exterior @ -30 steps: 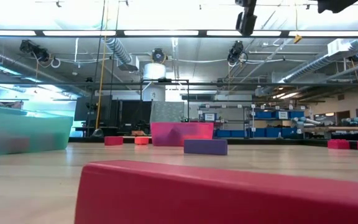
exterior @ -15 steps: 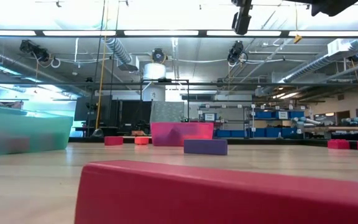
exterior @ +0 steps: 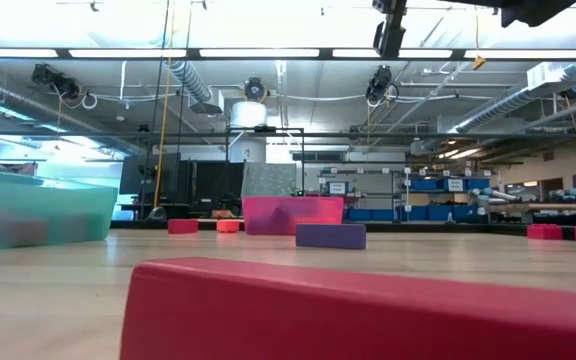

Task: Sort blocks by size
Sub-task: Put the orange 4 studded building block into the teal bin

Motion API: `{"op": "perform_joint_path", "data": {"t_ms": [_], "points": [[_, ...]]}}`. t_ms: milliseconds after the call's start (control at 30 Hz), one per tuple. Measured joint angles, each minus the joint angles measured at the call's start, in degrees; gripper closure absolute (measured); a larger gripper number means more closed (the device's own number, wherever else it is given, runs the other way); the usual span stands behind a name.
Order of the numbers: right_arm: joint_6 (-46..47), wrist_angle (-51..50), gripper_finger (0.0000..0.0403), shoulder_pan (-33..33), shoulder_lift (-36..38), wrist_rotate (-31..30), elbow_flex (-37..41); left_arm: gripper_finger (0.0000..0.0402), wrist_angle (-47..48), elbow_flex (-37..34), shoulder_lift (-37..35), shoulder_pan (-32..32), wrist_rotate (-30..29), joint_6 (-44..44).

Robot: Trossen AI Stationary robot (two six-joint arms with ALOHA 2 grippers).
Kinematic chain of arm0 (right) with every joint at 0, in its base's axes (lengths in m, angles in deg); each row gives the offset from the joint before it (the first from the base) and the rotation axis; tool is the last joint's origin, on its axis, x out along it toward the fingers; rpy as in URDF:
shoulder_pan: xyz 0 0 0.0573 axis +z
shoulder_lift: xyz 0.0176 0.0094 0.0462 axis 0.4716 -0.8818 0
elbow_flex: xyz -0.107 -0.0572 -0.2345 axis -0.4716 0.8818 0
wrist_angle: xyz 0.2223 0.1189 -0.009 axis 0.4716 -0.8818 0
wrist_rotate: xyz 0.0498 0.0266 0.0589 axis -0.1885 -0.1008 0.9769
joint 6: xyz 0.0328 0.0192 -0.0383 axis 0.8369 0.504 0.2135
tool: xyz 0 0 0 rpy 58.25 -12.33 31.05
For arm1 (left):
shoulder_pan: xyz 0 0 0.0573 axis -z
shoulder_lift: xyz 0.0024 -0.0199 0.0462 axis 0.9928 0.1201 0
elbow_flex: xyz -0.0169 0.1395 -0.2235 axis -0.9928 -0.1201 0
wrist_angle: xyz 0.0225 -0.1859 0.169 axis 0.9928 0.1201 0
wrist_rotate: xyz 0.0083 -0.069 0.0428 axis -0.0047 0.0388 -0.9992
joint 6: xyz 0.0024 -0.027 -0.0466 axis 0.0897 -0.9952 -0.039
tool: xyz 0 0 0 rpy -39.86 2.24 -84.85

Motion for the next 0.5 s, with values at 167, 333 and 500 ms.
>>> {"op": "perform_joint_path", "data": {"t_ms": [167, 333, 500], "points": [[1.6, -0.2, 0.0296, 0.0, 0.0, -0.3, 0.0, 0.0249, 0.3, 0.0, 0.0, 0.0, -0.4, 0.8], [1.7, -0.5, 0.0296, 0.0, 0.0, -0.3, 0.0, 0.0254, 0.6, 0.0, 0.0, 0.0, -0.4, 0.8], [1.0, -1.1, 0.0267, -0.6, 0.0, -0.4, 0.0, 0.0256, 0.3, 0.0, 0.1, 0.0, -1.1, -0.9]]}}
